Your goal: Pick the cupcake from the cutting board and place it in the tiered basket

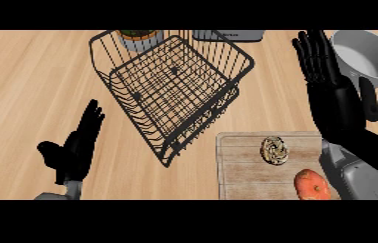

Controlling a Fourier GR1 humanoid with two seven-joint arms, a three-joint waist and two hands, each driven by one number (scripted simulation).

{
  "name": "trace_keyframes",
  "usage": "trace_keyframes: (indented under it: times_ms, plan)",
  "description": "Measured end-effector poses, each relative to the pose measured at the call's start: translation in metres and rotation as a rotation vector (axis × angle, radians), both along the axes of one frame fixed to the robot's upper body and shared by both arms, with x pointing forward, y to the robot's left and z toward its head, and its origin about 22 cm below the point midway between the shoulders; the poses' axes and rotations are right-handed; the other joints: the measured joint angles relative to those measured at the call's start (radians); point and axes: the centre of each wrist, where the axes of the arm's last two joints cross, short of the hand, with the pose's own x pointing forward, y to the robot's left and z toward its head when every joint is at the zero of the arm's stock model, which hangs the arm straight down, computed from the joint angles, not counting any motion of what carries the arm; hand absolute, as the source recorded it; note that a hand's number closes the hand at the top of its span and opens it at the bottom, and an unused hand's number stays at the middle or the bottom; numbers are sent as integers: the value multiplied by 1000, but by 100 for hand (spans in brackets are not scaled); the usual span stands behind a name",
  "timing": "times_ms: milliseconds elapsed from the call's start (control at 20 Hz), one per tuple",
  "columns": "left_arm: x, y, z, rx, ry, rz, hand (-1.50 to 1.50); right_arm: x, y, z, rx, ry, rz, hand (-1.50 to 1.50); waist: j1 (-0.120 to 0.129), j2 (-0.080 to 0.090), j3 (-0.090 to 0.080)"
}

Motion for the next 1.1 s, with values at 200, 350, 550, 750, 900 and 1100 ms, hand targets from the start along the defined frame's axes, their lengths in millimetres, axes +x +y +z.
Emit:
trace_keyframes:
  times_ms: [200,350,550,750,900,1100]
  plan:
    - [-7,2,-10,40,32,22,0,3,-35,11,-54,1,-7,150,6,19,33]
    - [-14,8,-21,96,77,55,0,5,-85,9,-142,64,-118,-150,-4,30,41]
    - [-21,7,-29,111,117,62,0,0,-129,-27,40,229,-410,-150,-9,36,50]
    - [-23,-1,-37,119,128,51,0,-19,-160,-60,152,240,-450,-150,2,32,53]
    - [-24,-3,-34,130,135,53,0,-38,-172,-50,128,266,-406,-150,4,29,53]
    - [-26,-5,-37,130,134,56,0,-56,-184,-33,-76,403,-323,-150,0,25,51]
